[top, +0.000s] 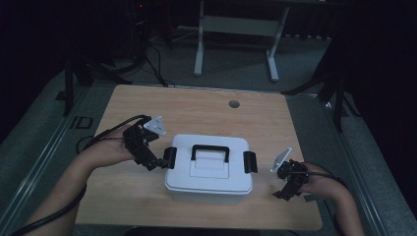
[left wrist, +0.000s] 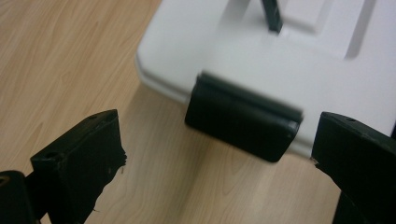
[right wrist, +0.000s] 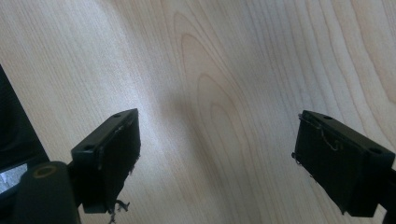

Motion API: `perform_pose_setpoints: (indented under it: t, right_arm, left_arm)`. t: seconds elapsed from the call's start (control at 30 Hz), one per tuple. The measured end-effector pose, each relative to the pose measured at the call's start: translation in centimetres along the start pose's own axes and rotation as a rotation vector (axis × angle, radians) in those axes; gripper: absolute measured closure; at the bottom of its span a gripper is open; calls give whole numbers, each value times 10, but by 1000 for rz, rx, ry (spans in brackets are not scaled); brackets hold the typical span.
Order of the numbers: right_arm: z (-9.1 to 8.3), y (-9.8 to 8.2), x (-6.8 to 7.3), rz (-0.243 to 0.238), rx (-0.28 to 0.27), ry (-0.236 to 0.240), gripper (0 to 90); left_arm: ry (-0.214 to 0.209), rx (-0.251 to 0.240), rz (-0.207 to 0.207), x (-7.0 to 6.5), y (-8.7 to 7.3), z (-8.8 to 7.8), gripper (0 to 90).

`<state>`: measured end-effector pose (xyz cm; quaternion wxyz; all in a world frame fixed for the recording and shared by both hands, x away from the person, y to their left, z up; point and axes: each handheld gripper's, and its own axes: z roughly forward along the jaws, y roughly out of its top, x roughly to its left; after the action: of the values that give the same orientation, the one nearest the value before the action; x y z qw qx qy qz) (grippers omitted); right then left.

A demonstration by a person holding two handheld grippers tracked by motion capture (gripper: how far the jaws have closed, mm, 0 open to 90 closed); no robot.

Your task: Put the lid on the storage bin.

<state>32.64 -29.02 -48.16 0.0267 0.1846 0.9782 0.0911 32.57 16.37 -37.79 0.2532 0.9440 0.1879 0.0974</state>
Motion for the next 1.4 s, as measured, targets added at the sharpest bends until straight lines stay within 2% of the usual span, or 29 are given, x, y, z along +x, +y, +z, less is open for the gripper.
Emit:
perform_pose_setpoints:
  t: [0.07,0.1,0.23,0.27,0.3,0.37,0.63,0.97,1.1,1.2,1.4]
  right_arm:
    - [0,0,0,-1,1,0,140]
    - [0,0,0,-1,1,0,140]
    - [1,1,0,3,3,4,140]
    - [1,1,0,3,3,4,140]
    - [2,1,1,2,3,1,140]
    - [2,1,1,4,0,3,140]
    - [3,1,0,6,1,3,140]
    - [5,1,0,4,0,4,140]
    - [6,0,0,7,3,6,140]
    - [6,-1,0,8,3,5,140]
    - [7,-1,0,16,7,15,140]
  left_arm:
    - [0,0,0,0,0,0,16]
    - [-7,6,-13,0,-10,-1,16]
    - [1,-5,-40,1,-26,-3,16]
    - [1,-5,-40,1,-26,-3,16]
    - [5,-3,-56,1,-36,-4,16]
    - [7,-2,-70,1,-44,-4,16]
    - [7,1,-120,3,-75,7,16]
    - [0,-39,-158,4,-100,18,16]
    - [8,-37,-167,3,-108,24,16]
    - [2,-44,-186,3,-119,32,16]
    - [-4,-35,-202,1,-130,45,16]
